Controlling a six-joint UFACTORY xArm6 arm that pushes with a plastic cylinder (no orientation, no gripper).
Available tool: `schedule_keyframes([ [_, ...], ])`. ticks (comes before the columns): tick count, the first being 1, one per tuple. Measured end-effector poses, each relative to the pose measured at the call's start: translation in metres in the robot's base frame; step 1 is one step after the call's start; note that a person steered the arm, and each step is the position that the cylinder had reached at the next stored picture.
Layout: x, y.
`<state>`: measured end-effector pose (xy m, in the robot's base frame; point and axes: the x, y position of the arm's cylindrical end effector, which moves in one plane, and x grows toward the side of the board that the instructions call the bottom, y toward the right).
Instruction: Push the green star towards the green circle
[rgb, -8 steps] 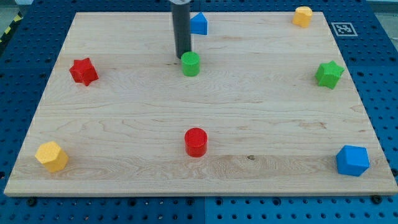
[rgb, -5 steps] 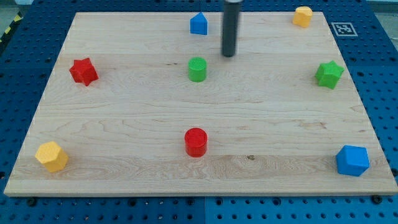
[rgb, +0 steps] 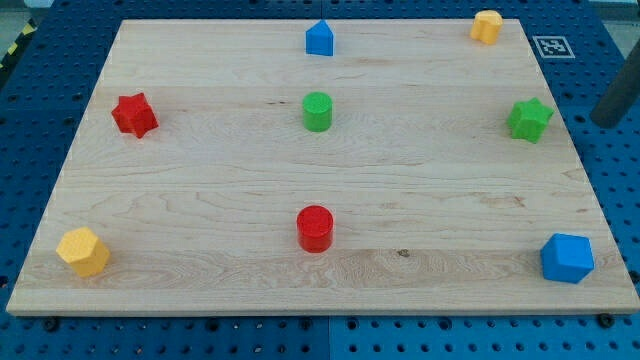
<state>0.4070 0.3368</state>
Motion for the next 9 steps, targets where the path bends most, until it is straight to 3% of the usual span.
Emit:
schedule_keyframes([
  [3,0.005,-0.077],
  [7,-0.014,-0.076],
  [9,-0.017,-0.121],
])
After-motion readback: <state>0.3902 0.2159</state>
